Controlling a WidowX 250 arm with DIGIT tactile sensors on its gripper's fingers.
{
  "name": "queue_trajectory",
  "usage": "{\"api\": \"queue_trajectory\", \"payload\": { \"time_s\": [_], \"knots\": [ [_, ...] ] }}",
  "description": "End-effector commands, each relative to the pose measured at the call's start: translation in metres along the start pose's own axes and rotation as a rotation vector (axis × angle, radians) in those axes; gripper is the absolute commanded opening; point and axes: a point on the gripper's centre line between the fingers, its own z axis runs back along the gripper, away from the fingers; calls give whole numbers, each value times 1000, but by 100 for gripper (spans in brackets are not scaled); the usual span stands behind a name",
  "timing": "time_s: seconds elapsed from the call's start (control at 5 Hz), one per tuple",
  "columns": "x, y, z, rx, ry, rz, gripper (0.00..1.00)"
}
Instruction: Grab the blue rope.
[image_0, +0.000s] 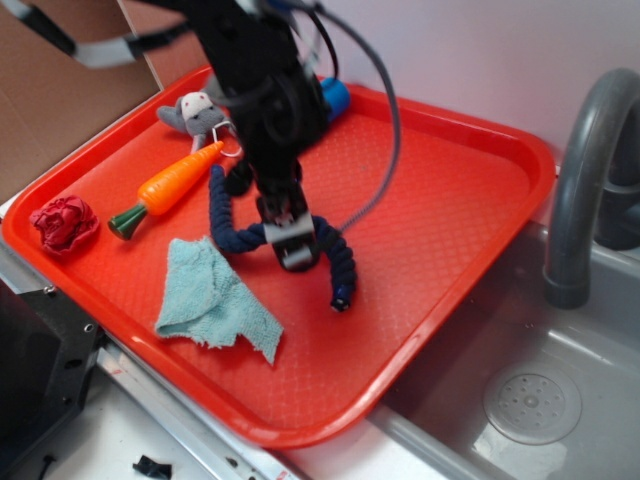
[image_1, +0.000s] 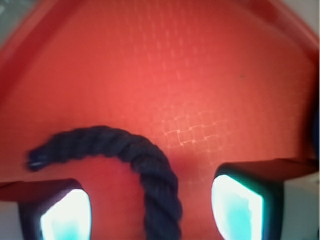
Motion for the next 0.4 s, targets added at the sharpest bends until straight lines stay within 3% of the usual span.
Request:
{"api": "queue_trajectory", "payload": {
  "time_s": [0.0, 0.2],
  "knots": [
    [-6, 6, -21, 12, 45, 25, 99],
    [-5, 3, -20, 20, 40, 25, 0]
  ]
}}
